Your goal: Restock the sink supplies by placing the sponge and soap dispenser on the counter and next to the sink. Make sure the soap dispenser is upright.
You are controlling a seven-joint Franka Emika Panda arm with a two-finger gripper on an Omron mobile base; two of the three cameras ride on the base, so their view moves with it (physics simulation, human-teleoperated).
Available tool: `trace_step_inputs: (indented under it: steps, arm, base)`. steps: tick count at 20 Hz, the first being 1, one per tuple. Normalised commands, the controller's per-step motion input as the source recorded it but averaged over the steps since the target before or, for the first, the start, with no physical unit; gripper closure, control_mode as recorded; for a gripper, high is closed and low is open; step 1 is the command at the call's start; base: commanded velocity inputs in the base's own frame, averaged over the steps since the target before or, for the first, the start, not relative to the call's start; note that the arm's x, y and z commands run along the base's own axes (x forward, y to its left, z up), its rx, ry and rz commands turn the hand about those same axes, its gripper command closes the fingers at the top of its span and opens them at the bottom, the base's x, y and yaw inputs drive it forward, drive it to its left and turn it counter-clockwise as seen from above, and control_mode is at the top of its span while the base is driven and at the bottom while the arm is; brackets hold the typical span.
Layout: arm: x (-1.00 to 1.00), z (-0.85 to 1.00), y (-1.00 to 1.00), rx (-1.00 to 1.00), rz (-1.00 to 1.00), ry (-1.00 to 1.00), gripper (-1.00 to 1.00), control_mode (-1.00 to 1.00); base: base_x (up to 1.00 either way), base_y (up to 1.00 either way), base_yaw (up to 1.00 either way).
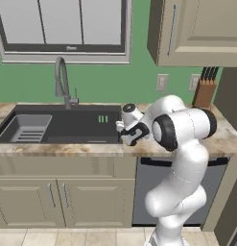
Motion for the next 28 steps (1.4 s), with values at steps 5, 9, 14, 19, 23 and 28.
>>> trace_step_inputs:
  steps: [5,9,14,19,23,28]
  arm:
    - [-0.54,0.71,-0.03,0.0,0.0,-0.34,-1.0,-1.0]
    - [-0.58,0.78,-0.01,0.0,0.0,-0.26,-1.0,-1.0]
    - [-0.67,0.91,-0.1,0.0,0.0,-0.17,-1.0,-1.0]
    - [-0.81,0.9,-0.25,0.0,0.02,-0.13,-1.0,-1.0]
    - [-0.76,1.0,-0.27,0.0,0.01,-0.08,-1.0,-1.0]
    - [-0.8,0.99,-0.18,0.0,0.0,-0.03,-1.0,-1.0]
  base:
    - [0.0,0.0,0.0]
    - [0.0,0.0,0.0]
    - [0.0,0.0,0.0]
    - [0.0,0.0,0.0]
    - [0.0,0.0,0.0]
    - [0.0,0.0,0.0]
